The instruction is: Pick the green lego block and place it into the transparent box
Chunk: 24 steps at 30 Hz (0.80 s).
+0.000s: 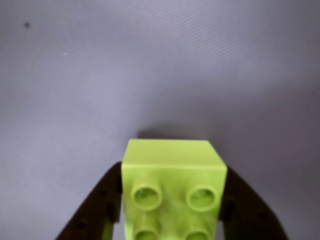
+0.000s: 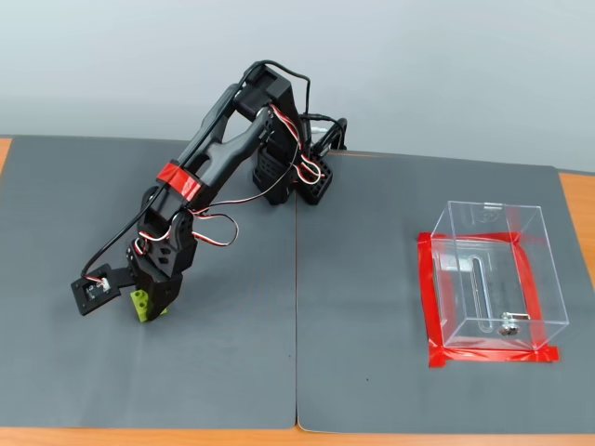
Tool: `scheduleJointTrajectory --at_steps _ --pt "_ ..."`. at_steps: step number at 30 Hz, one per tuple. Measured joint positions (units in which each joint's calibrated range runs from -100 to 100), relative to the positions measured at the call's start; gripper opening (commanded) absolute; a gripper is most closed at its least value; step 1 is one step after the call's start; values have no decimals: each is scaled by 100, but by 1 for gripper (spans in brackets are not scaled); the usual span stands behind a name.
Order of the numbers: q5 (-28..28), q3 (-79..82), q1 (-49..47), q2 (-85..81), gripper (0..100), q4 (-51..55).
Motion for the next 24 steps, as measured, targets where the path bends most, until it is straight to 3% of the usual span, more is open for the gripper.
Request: scheduleJointTrajectory --at_steps 8,24 --pt "0 0 0 -68 13 9" --pt "0 476 -59 -1878 13 9"
